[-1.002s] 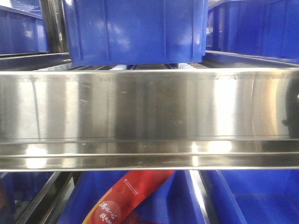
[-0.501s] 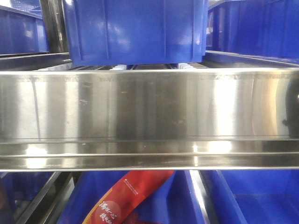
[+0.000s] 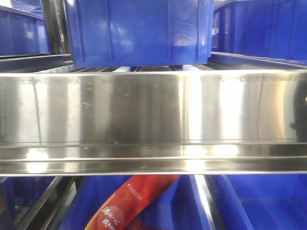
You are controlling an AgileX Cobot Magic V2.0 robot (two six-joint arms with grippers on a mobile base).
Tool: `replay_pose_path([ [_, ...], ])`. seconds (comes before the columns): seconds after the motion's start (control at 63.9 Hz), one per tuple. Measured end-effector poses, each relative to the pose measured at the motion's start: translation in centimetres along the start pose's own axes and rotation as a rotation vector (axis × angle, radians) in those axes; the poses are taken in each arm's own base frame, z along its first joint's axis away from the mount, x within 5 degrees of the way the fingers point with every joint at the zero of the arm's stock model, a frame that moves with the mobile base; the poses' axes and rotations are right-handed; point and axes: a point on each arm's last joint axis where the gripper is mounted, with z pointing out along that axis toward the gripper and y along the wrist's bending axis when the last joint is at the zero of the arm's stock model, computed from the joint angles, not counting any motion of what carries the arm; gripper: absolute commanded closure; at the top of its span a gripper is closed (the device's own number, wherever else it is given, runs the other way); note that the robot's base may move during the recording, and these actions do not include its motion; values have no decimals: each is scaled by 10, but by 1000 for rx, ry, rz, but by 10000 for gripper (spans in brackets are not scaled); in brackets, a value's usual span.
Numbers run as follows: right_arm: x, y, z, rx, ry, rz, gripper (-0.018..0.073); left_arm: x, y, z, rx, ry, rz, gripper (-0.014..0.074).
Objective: Fetch blue bin and place on conveyor start
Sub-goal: 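Lift the turquoise bin with both grippers and pull it off the shelf, then hold the bin in both grippers while driving to the conveyor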
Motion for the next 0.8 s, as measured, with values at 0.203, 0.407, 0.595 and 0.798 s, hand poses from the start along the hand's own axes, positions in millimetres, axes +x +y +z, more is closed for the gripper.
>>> replay_pose_path([
  [0.203,0,0,0,0,0,0,721,0,0,0,0,0,0,708],
  [0.407,0,0,0,0,0,0,721,0,0,-1,0,-2,-1,708],
  [0.595,0,0,0,0,0,0,721,0,0,-1,0,-2,-1,708],
  [0.798,0,0,0,0,0,0,721,0,0,-1,-1,-3,2,708],
])
